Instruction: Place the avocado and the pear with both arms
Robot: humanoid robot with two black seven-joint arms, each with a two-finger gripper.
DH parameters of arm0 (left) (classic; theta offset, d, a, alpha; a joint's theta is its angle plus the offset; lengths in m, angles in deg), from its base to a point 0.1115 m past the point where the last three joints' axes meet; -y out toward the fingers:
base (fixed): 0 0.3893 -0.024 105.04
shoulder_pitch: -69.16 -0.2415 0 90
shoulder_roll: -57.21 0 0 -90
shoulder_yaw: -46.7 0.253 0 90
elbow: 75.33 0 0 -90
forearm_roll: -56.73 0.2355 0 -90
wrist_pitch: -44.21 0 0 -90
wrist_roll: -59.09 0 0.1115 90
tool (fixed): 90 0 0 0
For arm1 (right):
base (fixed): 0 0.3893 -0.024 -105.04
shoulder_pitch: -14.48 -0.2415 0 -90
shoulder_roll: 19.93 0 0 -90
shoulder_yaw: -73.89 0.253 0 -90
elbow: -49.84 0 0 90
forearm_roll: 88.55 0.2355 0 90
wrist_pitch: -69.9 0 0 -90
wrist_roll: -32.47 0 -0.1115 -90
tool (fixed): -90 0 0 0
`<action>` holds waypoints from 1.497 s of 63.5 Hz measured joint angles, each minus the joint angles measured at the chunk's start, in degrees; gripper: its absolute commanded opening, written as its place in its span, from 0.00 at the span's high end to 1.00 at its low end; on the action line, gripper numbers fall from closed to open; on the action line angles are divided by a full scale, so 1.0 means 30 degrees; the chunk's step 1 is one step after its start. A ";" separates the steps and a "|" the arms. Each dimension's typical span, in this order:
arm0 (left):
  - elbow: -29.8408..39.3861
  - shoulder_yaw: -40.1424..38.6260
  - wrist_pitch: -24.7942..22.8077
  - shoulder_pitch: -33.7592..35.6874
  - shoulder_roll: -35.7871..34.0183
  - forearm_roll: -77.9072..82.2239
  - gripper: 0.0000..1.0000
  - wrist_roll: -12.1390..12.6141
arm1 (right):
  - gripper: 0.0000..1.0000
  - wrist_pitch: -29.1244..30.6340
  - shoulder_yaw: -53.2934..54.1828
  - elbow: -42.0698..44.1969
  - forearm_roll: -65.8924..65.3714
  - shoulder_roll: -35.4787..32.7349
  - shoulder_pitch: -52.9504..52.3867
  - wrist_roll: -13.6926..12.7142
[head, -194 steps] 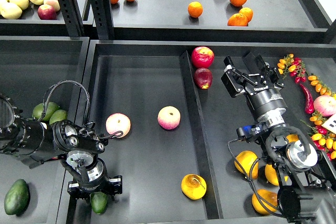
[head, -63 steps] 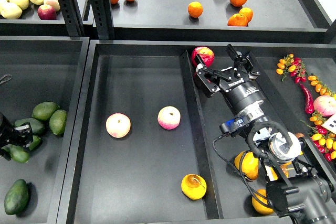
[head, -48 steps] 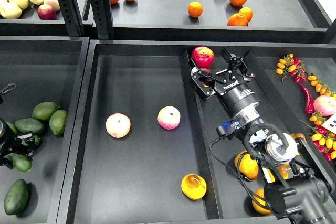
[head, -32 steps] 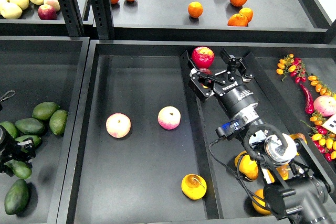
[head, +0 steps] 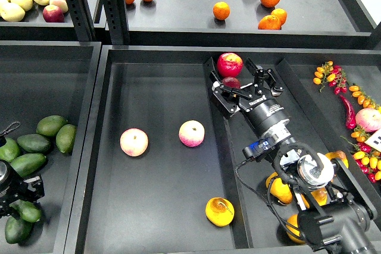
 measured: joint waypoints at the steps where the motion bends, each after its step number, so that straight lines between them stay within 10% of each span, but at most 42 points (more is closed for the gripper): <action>1: 0.0000 -0.0005 0.0000 -0.0007 0.0000 0.0013 0.51 0.0000 | 0.00 0.0000 -0.0001 0.0000 0.0000 0.0000 0.0001 0.0000; 42: 0.0038 -0.0474 -0.0005 -0.0341 -0.0042 0.0962 0.04 0.0000 | 0.00 0.0017 -0.0017 0.0024 -0.0146 0.0000 0.0096 0.0000; 95: 0.0764 -0.6684 -0.0004 -0.0201 -0.4210 0.0731 0.02 0.0005 | 0.00 0.0120 0.0025 -0.0004 -0.0148 0.0000 0.0729 0.0000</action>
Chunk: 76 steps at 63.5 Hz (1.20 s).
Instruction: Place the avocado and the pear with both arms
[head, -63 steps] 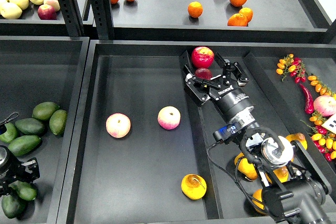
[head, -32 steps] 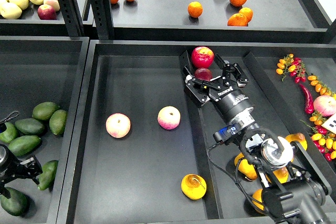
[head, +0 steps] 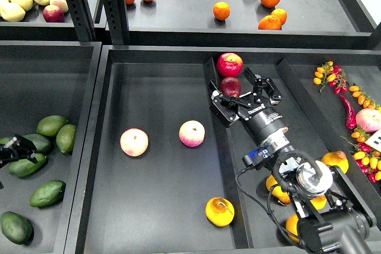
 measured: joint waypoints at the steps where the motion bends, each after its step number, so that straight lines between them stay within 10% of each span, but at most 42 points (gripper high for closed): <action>1: -0.0012 -0.0114 -0.0002 -0.0016 -0.0001 -0.0013 0.02 0.0000 | 0.00 0.0000 -0.0001 0.0000 0.0000 0.0000 0.0001 0.0001; 51: -0.2449 -0.5086 0.0007 -0.0637 0.1070 -0.6025 0.01 -0.0005 | 0.00 -0.0096 -0.0559 0.0014 -0.0233 -0.0001 0.1285 -0.0013; 76: -0.3355 -1.2031 0.0007 -0.2633 0.3410 -0.9319 0.01 -0.0005 | 0.00 0.0054 -0.0847 -0.0215 -0.0411 -0.0001 0.2575 -0.0879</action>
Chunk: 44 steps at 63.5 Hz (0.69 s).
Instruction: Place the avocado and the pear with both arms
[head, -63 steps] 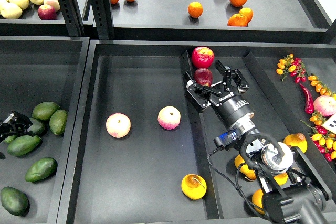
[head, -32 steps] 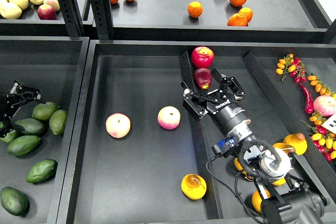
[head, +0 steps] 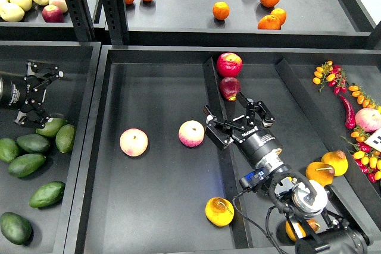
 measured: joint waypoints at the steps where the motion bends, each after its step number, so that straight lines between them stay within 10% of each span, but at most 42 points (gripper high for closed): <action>1: 0.0041 -0.0348 0.0000 -0.0191 0.0047 -0.0065 0.01 0.0000 | 0.00 0.0007 0.0006 -0.0012 -0.0002 0.0001 0.0031 -0.0101; 29: 0.3343 -1.3257 -0.0003 -1.0169 0.3662 -0.1139 0.01 -0.0003 | 0.00 0.0981 -0.0036 -0.0138 -0.0005 -0.3664 0.0153 -0.3495; 44: 0.5115 -1.7412 -0.0004 -1.4009 0.7459 -0.1072 0.01 -0.0001 | 0.00 0.1302 -0.0578 -0.0162 0.0006 -0.5964 0.0092 -0.3915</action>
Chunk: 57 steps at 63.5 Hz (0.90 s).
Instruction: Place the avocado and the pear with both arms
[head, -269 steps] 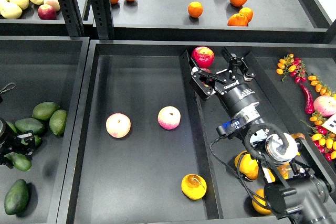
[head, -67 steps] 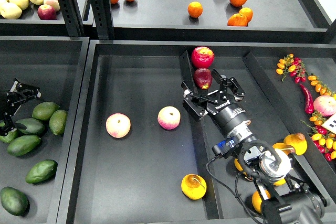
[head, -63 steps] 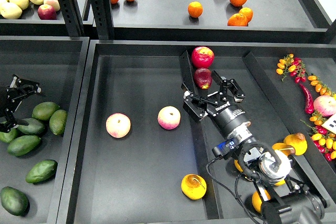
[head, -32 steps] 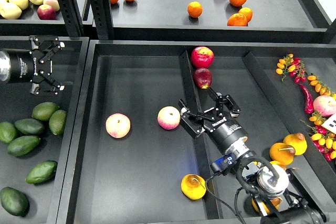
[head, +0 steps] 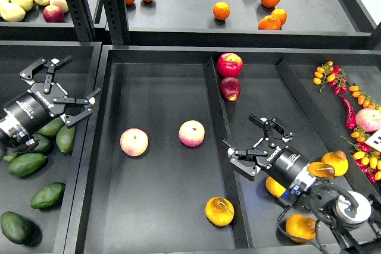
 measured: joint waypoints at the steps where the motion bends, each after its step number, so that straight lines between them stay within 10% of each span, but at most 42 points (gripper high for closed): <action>1: 0.0039 -0.0195 0.0000 -0.0152 0.0198 0.0007 0.01 0.0000 | 0.00 0.0082 -0.0083 -0.0001 0.0001 -0.0166 -0.0018 0.0001; 25: 0.0816 -0.3063 -0.0011 -0.3759 0.4918 0.0341 0.01 0.0001 | 0.00 0.4609 -0.4998 -0.0010 -0.0466 -0.4911 -0.0759 -0.0005; 57: 0.1860 -0.4789 0.0002 -0.6043 0.5899 0.2080 0.01 0.0000 | 0.00 0.4635 -1.0390 0.0829 -0.4222 -0.5695 -0.4129 0.0005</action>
